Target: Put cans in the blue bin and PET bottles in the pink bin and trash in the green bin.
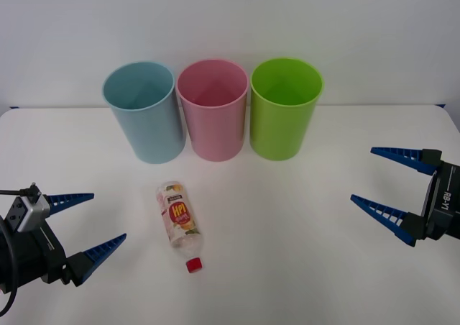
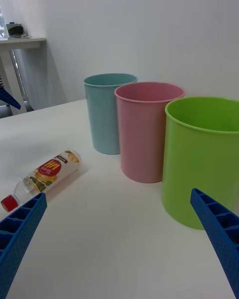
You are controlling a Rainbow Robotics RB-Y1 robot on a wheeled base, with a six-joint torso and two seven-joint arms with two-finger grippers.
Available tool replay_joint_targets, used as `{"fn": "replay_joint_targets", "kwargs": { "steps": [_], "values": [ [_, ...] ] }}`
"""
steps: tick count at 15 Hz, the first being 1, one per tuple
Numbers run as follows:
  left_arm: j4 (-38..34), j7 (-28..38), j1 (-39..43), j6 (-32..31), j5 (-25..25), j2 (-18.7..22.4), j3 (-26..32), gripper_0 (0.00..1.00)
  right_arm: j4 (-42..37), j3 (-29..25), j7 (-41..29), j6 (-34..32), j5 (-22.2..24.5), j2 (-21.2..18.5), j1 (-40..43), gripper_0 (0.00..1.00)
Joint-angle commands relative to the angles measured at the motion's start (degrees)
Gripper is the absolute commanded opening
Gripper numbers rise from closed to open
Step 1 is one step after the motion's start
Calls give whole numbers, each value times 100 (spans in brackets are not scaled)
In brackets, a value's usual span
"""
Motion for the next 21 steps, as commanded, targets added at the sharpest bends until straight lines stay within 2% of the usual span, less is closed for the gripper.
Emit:
{"fn": "replay_joint_targets", "kwargs": {
  "steps": [1,15,21],
  "values": [
    [0,0,0,0,0,0,0,100,0,0,0,0,0,0,0,100],
    [0,0,0,0,0,0,0,100,0,0,0,0,0,0,0,100],
    [-352,132,519,255,-44,123,0,100,0,0,0,0,0,0,0,100]
  ]
}}
